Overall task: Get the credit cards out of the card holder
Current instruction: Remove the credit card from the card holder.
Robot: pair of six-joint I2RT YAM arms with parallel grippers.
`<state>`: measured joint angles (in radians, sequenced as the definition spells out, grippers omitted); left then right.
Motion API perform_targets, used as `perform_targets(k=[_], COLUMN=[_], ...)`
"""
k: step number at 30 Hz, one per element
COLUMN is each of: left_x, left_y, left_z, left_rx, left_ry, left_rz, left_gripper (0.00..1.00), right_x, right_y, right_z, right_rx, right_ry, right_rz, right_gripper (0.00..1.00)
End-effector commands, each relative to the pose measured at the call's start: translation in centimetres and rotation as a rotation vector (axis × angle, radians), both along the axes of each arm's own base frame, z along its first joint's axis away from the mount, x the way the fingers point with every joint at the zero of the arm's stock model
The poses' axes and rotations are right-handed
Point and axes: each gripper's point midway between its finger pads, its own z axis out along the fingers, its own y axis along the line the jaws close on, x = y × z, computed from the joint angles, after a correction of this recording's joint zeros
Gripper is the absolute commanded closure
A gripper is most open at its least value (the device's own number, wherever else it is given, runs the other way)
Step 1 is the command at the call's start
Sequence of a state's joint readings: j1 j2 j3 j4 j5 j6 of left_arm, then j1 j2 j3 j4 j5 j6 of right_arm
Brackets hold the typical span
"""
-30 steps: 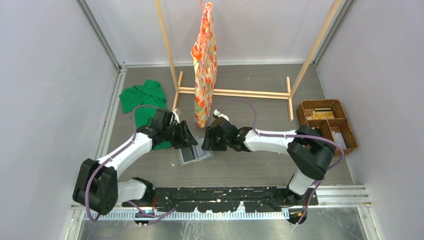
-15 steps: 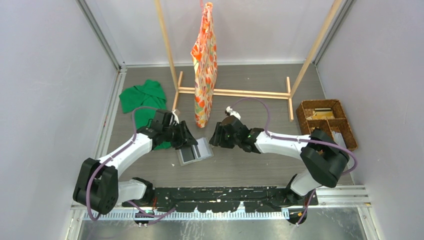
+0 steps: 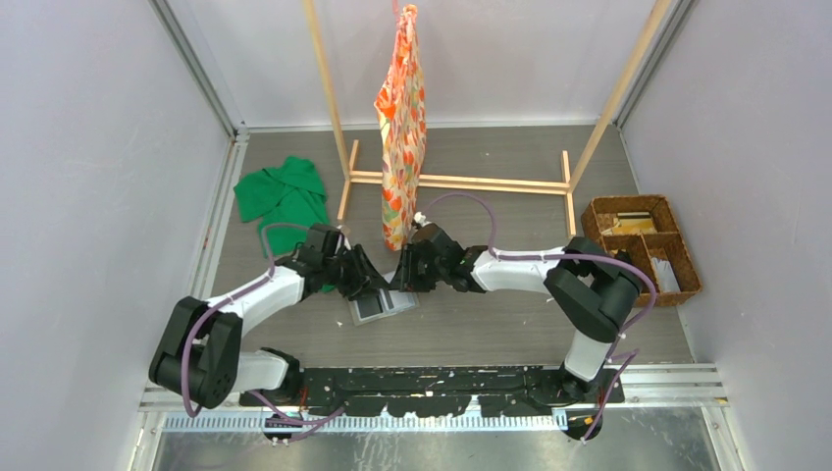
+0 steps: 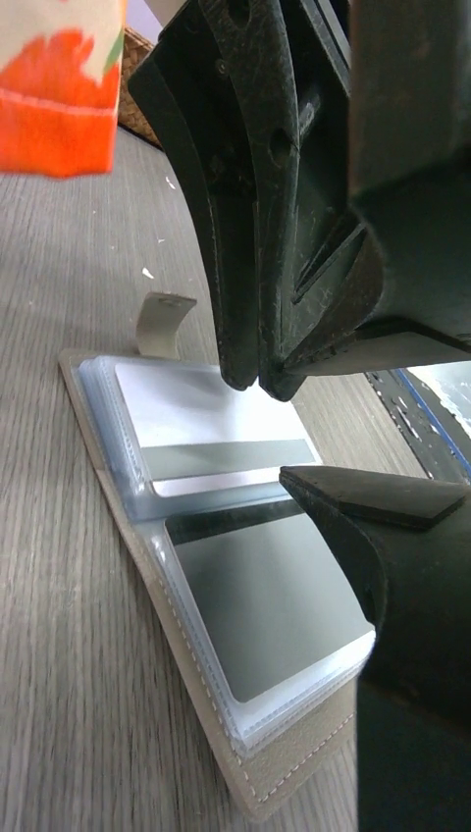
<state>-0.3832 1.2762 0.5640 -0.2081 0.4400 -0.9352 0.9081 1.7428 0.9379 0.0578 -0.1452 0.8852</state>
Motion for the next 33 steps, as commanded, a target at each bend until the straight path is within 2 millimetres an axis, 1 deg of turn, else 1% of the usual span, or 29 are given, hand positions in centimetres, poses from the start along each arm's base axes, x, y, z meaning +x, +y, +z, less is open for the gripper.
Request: perform_targets(k=[1, 4, 11, 15, 20, 23, 29, 33], left_x=[1.1, 1.2, 0.8, 0.4, -0.1, -0.3, -0.3, -0.3], left_y=[-0.2, -0.3, 0.0, 0.4, 1.0, 1.4, 1.6, 1.4], left_z=[-0.6, -1.0, -1.8, -2.3, -2.6, -2.9, -3.4, -3.6], left_rx=[-0.023, -0.023, 0.000, 0.017, 0.054, 0.083, 0.104, 0.094], left_ry=[-0.021, -0.014, 0.003, 0.010, 0.013, 0.015, 0.023, 0.027], left_rz=[0.042, 0.040, 0.030, 0.030, 0.022, 0.015, 0.011, 0.008], left_gripper=[0.60, 0.60, 0.59, 0.59, 0.60, 0.63, 0.68, 0.71], right_x=[0.5, 0.5, 0.9, 0.7, 1.0, 1.0, 1.1, 1.0], right_y=[0.9, 0.3, -1.2, -1.1, -1.5, -1.8, -1.6, -1.6], right_z=[0.6, 0.0, -0.4, -0.8, -0.5, -0.3, 0.0, -0.4], right_rx=[0.023, -0.002, -0.059, -0.065, -0.071, -0.073, -0.067, -0.076], right_ry=[-0.019, -0.017, -0.044, -0.033, -0.050, -0.058, -0.061, -0.054], right_rz=[0.010, -0.008, -0.054, -0.046, -0.064, -0.070, -0.068, -0.066], right_gripper=[0.66, 0.67, 0.67, 0.67, 0.67, 0.67, 0.67, 0.67])
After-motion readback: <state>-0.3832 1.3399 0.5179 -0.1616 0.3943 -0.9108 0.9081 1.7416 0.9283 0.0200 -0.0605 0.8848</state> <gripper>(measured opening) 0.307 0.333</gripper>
